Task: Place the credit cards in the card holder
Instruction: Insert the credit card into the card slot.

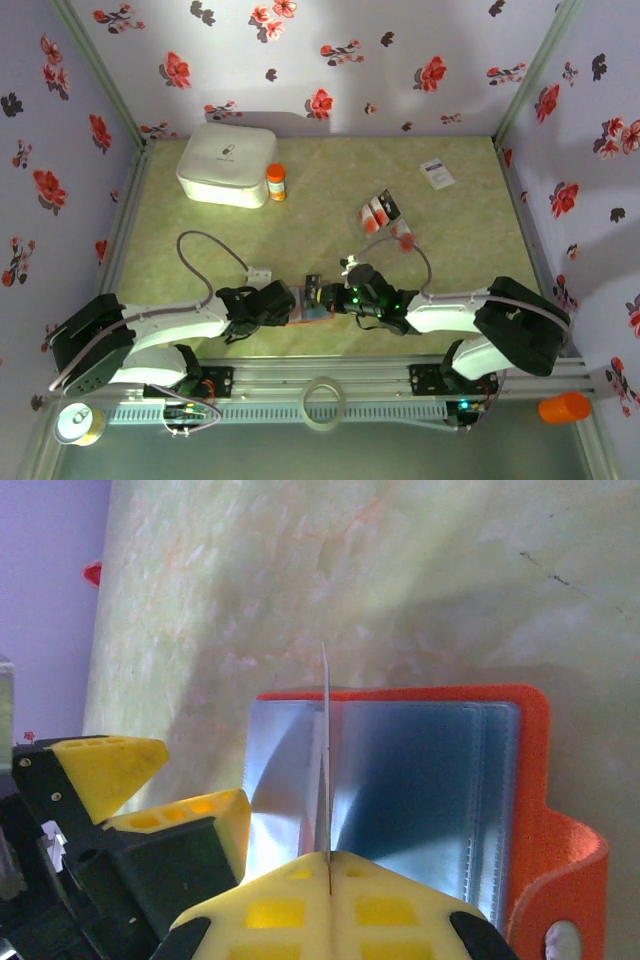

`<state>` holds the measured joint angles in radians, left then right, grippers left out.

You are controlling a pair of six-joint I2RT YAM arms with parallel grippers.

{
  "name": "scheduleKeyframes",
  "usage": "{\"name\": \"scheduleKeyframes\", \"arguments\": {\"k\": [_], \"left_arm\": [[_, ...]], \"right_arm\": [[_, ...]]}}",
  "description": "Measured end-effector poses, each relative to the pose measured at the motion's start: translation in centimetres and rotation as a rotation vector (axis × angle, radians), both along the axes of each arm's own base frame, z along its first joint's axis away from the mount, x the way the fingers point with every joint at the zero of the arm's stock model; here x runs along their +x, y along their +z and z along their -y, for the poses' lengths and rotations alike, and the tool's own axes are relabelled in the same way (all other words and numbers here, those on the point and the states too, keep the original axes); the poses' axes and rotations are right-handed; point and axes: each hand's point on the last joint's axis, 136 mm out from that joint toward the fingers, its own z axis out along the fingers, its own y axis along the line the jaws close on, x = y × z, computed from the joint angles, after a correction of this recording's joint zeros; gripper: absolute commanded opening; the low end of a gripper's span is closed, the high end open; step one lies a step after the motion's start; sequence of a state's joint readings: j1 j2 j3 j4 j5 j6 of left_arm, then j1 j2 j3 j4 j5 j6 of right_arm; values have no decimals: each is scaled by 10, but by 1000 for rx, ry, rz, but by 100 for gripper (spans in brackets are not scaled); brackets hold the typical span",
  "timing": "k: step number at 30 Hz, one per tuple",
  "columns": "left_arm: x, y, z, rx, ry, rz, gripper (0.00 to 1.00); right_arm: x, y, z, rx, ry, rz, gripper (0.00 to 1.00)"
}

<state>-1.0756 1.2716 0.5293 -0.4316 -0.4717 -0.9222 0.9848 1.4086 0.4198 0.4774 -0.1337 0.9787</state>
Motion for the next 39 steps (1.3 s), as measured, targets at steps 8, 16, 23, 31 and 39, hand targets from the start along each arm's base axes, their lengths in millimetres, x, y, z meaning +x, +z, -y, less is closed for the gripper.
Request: {"name": "scheduleKeyframes", "arguments": {"k": [8, 16, 23, 31, 39], "left_arm": [[-1, -1, -1, -11, 19, -1, 100], [-1, -2, -1, -15, 27, -1, 100], [-1, -2, -2, -20, 32, -1, 100], [-1, -2, -2, -24, 34, 1, 100], [-1, -2, -3, -21, 36, 4, 100]], "right_arm": [[2, 0, -5, 11, 5, 3, 0], [1, -1, -11, 20, 22, -1, 0], [1, -1, -16, 23, 32, -3, 0], [1, -4, -18, 24, 33, -4, 0], [-1, -7, -20, 27, 38, -4, 0]]}}
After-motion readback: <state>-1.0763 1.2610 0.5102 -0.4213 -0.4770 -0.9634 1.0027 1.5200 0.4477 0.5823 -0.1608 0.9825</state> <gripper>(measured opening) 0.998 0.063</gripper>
